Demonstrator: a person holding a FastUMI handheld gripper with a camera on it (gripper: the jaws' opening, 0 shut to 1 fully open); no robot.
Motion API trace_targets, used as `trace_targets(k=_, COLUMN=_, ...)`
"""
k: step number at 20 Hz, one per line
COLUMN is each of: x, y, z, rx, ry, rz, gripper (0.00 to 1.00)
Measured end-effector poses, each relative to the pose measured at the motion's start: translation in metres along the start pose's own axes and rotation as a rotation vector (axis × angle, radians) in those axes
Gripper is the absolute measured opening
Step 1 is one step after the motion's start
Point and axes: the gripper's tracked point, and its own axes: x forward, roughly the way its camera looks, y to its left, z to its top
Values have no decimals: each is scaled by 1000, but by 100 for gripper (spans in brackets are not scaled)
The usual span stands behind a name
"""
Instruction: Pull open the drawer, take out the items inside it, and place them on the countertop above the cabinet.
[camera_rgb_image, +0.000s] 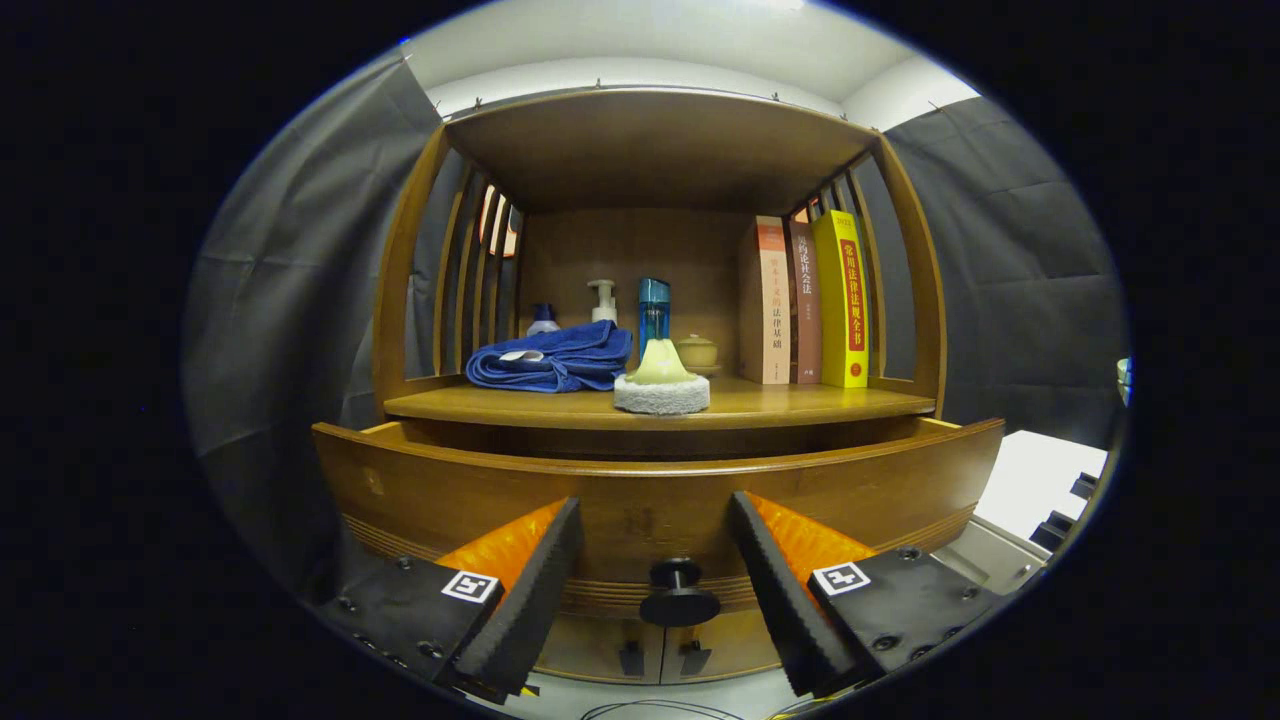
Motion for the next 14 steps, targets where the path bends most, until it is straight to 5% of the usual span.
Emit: trace_targets(k=14, x=49, y=5, z=-10, rx=-9, ry=21, rz=0, gripper=99)
